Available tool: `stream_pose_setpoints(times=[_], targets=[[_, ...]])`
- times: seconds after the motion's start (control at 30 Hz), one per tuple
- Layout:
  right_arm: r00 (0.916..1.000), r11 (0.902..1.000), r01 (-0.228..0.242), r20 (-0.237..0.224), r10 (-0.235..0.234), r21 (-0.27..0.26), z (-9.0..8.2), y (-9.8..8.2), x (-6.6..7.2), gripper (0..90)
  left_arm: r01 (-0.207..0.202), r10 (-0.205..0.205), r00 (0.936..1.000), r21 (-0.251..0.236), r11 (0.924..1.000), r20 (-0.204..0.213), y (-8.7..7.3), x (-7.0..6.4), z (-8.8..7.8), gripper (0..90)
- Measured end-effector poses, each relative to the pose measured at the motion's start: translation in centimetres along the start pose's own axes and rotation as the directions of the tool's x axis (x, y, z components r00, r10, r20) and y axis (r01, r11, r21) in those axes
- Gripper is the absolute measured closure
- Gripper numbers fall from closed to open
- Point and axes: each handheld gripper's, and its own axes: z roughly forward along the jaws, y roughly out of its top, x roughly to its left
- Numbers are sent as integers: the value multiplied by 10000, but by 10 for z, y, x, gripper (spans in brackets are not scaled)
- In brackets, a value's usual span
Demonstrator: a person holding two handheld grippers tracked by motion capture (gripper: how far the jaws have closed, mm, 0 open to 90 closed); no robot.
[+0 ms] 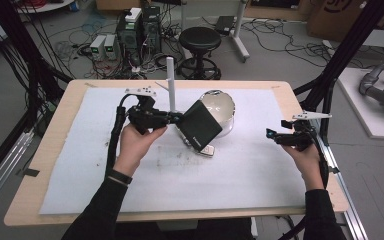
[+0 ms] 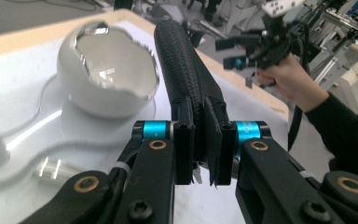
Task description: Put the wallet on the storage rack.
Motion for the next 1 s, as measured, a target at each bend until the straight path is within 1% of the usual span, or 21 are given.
stream_pose_setpoints(times=[0.03,0.1,0.3,0.37,0.4,0.43,0.6,0.63,0.7,0.73,0.8,0.9,0.93,0.97,1.0], targets=[[10000,10000,-1,-11,1,-13,0,0,0,209,0,0,10000,0,10000,0,0,0,0,822],[10000,10000,-24,7,24,-20,-1,0,-1,209,-79,80,10000,-115,9999,19,13,1,11,822],[10000,10000,-67,3,67,-30,-2,-1,-2,209,-391,387,9989,-140,9991,-252,37,3,35,822],[10000,10000,-90,-4,90,-37,-3,-2,-3,209,-467,462,9982,-132,9988,-378,43,5,42,822],[10000,10000,-90,-4,90,-37,-3,-2,-3,209,-467,462,9982,-132,9988,-378,43,5,42,823],[9999,9999,-102,-29,102,-62,-4,-2,-3,209,-548,540,9970,-141,9984,-555,49,7,50,822],[9999,9999,-120,-34,119,-89,-5,-3,-4,209,-815,802,9905,-70,9967,-1121,60,12,67,823],[9999,9999,-136,-55,136,-80,-5,-4,-4,209,-893,875,9891,-105,9959,-1188,61,13,69,823],[9999,9998,-135,-77,135,-109,-5,-4,-4,209,-885,859,9887,-163,9959,-1227,62,14,72,823],[9998,9998,-186,-85,185,-97,-6,-4,-4,209,-853,832,9881,-103,9963,-1296,64,18,77,823],[9998,9998,-157,-102,156,-108,-6,-5,-4,209,-907,905,9851,56,9959,-1461,65,20,83,823],[9997,9997,-205,-122,203,-120,-7,-5,-4,209,-1058,1082,9780,231,9941,-1786,66,24,89,823],[9997,9996,-214,-119,212,-159,-7,-5,-5,209,-1090,1117,9764,245,9937,-1849,66,25,91,823],[9997,9997,-199,-120,197,-160,-7,-5,-5,209,-1090,1117,9764,245,9937,-1849,66,25,91,823],[9997,9997,-201,-124,199,-165,-7,-5,-5,209,-1105,1152,9740,351,9933,-1951,67,28,94,823]])
